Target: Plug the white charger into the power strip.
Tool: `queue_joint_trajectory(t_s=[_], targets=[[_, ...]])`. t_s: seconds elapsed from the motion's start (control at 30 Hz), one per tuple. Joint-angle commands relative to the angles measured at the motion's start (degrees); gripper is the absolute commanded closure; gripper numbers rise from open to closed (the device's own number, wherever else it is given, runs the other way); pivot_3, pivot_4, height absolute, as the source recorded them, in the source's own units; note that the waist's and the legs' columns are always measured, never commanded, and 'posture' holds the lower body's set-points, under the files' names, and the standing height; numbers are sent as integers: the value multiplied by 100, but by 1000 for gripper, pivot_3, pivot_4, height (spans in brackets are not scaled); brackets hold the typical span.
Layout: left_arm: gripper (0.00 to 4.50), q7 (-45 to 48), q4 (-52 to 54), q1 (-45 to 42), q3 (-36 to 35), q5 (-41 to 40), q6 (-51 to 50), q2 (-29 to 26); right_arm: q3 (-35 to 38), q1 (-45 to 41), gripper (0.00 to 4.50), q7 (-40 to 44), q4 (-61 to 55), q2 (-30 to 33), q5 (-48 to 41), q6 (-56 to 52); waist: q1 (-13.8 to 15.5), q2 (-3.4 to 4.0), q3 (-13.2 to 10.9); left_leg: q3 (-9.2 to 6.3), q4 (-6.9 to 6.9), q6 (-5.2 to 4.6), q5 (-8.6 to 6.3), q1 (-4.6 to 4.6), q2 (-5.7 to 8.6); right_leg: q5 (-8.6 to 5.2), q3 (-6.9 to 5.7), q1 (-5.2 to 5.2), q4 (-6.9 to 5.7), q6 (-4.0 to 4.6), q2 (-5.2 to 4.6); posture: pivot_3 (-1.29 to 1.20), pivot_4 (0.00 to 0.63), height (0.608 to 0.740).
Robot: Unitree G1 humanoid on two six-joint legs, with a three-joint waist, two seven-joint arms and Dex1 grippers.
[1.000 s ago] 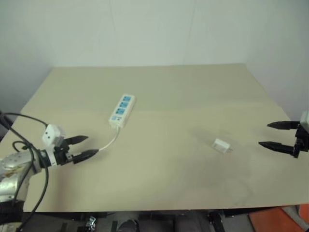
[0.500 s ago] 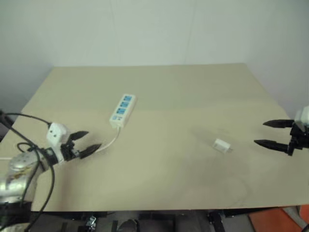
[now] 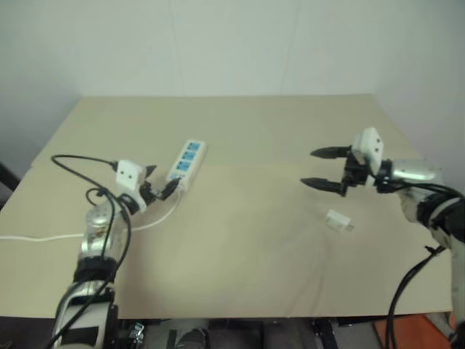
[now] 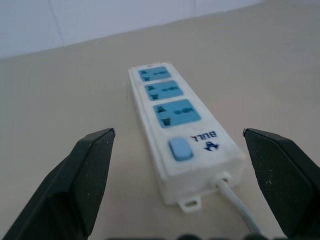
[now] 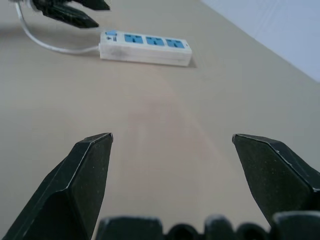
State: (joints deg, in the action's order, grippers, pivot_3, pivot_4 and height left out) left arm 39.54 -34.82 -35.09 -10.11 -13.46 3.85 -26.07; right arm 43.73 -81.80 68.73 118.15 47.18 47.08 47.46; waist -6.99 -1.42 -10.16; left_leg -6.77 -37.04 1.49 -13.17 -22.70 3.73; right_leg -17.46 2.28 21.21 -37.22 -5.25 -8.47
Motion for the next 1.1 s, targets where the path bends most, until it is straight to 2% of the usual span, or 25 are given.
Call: queue_joint_trajectory(t_s=[0.03, 0.13, 0.33, 0.6, 1.07, 1.1], targets=[[16, -216, -368, -231, 61, 151, 345, 180, 87, -102, 0, -137, 185, -162, -8, 232, -5, -8, 5, 0, -13, -2, -1, -17, 0, 0, -4, 11, 0, -1, 0, 0, 150, 740], [16, -182, -417, -207, 88, 122, 383, 388, 70, -36, 0, -227, 185, -325, 25, 371, -6, -11, 7, -1, -29, -4, -2, -56, 0, 1, -8, 41, -1, -1, -2, 0, 150, 740], [16, -230, -388, -165, 112, 82, 324, 705, -8, 51, 0, -464, 185, -381, 54, 473, -10, -13, 8, 0, -34, -2, -1, -67, 2, 1, -5, 75, -43, -2, -2, 0, 150, 740], [16, -1088, -595, -124, 127, 511, 589, 856, -61, 58, 0, -703, 185, -300, 85, 525, -35, -15, 9, 0, -69, -2, -1, -67, 5, 1, 3, 78, -76, -2, -2, 0, 150, 740], [16, -1029, -687, -206, 198, 427, 720, 1272, -109, 185, 0, -848, 185, -217, 117, 683, 18, -20, 13, 0, -79, -2, -1, -70, 10, 1, 8, 78, -84, -3, -4, 0, 150, 740], [202, -1054, -684, -226, 123, 327, 614, 1309, -111, 198, 0, -853, 185, -214, 120, 705, 17, -20, 13, 0, -79, -2, -1, -70, 10, 1, 9, 78, -84, -3, -3, 0, 150, 740]])
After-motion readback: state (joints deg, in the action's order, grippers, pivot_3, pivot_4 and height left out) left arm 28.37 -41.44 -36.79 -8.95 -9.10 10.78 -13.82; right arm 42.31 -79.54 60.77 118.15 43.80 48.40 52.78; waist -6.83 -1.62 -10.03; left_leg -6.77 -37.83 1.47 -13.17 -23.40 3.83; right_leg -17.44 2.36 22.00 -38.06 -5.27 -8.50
